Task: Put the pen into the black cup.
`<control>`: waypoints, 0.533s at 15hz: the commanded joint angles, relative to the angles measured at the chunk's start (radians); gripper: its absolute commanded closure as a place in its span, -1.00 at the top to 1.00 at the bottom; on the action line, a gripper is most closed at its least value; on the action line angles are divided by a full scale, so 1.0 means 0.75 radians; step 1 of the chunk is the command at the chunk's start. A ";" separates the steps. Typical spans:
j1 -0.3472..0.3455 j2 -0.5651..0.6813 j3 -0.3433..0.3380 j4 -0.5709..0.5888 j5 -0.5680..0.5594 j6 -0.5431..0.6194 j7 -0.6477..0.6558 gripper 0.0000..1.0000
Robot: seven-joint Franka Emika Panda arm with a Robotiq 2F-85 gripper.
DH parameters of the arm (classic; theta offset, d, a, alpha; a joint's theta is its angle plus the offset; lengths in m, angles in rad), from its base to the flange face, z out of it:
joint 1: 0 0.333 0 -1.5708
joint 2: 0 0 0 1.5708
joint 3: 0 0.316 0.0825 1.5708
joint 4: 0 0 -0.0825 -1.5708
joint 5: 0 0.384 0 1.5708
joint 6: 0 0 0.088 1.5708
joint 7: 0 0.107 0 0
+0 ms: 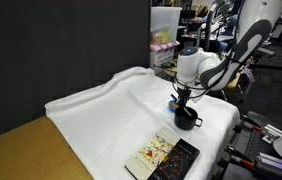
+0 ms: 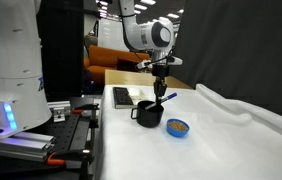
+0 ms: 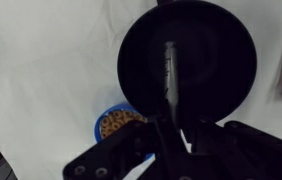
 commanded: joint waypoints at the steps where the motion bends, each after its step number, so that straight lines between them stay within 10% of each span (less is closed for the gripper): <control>1: -0.010 0.032 0.006 0.006 0.019 0.045 -0.026 -0.92; 8: -0.001 0.074 -0.006 0.017 0.035 0.075 -0.036 -0.92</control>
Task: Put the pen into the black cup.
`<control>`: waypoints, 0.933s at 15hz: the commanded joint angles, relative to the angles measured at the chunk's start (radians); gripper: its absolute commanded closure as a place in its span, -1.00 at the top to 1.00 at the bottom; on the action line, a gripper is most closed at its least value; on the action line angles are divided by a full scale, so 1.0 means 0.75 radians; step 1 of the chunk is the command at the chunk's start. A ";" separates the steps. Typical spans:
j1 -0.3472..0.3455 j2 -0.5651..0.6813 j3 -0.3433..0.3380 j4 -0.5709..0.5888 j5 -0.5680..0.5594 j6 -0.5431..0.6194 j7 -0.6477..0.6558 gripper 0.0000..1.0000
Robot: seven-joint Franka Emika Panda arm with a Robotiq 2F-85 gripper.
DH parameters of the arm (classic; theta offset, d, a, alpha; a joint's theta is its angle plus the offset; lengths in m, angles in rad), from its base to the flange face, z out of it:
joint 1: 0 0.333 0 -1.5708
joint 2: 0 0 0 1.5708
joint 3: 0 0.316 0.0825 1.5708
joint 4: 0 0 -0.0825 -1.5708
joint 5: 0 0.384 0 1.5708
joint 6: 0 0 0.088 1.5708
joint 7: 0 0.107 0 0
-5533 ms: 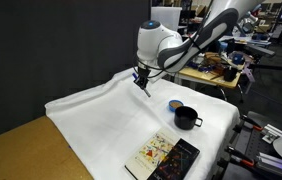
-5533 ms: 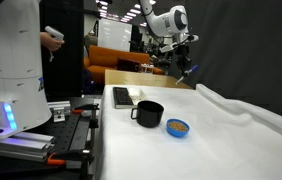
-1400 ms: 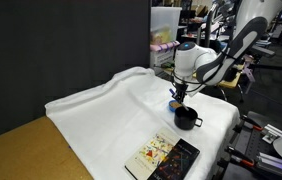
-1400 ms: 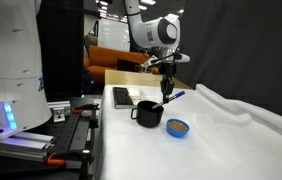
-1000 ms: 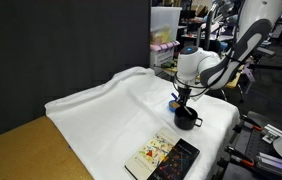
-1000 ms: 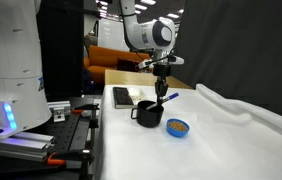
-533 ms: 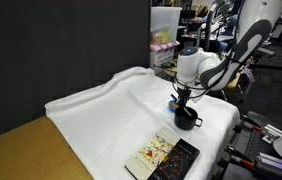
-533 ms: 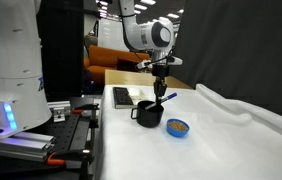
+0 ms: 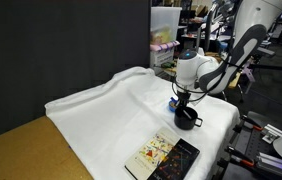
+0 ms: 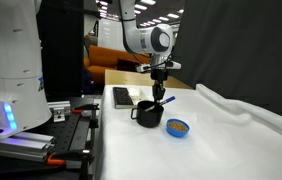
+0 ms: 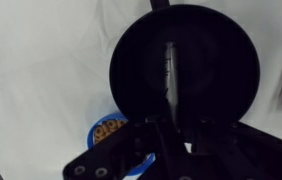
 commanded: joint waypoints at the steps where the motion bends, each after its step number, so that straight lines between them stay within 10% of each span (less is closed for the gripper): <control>1: -0.001 0.018 -0.007 0.009 0.026 0.040 -0.033 -0.92; 14: 0.014 0.003 -0.016 0.000 0.016 0.006 -0.010 -0.67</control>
